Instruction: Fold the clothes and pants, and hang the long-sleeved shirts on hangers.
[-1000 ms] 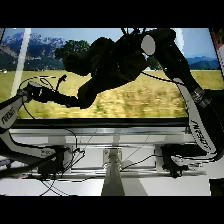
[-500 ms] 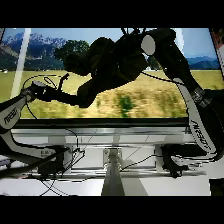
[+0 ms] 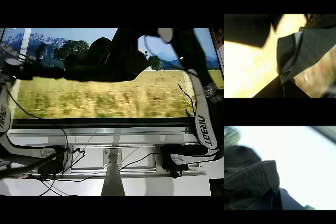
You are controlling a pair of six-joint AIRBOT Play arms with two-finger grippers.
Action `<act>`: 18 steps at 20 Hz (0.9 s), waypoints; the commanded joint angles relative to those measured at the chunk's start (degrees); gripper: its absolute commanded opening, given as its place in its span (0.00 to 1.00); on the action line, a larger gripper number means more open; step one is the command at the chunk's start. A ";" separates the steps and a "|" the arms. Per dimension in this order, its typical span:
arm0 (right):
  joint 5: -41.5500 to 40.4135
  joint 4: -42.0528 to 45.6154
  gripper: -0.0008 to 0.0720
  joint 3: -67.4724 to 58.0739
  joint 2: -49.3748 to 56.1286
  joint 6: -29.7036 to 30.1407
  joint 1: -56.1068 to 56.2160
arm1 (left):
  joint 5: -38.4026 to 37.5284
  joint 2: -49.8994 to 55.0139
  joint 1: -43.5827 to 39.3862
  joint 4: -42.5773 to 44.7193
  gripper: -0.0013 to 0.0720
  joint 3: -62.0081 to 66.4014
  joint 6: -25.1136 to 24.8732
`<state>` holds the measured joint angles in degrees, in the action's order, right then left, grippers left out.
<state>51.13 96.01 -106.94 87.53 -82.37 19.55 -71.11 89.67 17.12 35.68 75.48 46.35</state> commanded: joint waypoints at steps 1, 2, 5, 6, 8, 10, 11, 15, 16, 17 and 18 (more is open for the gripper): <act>2.91 1.62 0.08 -8.52 -0.50 -7.61 -11.45 | 7.45 -3.28 8.83 0.00 0.05 16.06 10.19; 3.58 1.42 0.08 -10.23 -1.33 -8.74 -15.52 | 10.78 -4.42 11.69 -0.02 0.05 19.26 12.55; 6.67 0.85 0.08 -10.25 -4.87 -10.60 -26.18 | 15.52 -7.80 19.02 0.33 0.05 22.69 17.38; 11.06 0.28 0.08 -10.23 -5.11 -10.60 -29.07 | 13.03 -8.02 20.76 1.44 0.05 22.67 17.64; 23.04 -0.22 0.08 -7.89 -5.11 -10.58 -33.59 | 4.74 -6.99 22.45 7.30 0.05 22.62 19.19; 30.75 -0.20 0.08 -1.97 -5.25 -8.61 -35.78 | -5.29 -4.72 22.10 20.83 0.04 22.47 20.76; 32.04 -0.20 0.08 1.99 -5.95 -7.82 -36.13 | -9.86 -3.54 21.86 29.97 0.04 21.70 23.50; 27.80 -0.39 0.08 23.02 -14.75 -7.87 -36.41 | -13.57 -3.58 25.27 44.89 0.04 11.04 28.20; 26.80 -0.42 0.08 28.48 -17.66 -7.67 -36.41 | -13.92 -3.58 26.99 45.11 0.04 8.07 28.20; 26.10 -0.28 0.08 34.38 -20.87 -6.45 -36.41 | -14.08 -3.58 28.55 45.79 0.04 5.60 28.20; 25.88 -0.15 0.08 40.11 -24.13 -5.40 -36.41 | -14.27 -3.61 30.08 46.84 0.04 3.26 27.96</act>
<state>77.76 95.35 -81.17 70.63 -89.80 -16.40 -82.72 86.00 43.64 75.09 85.01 73.12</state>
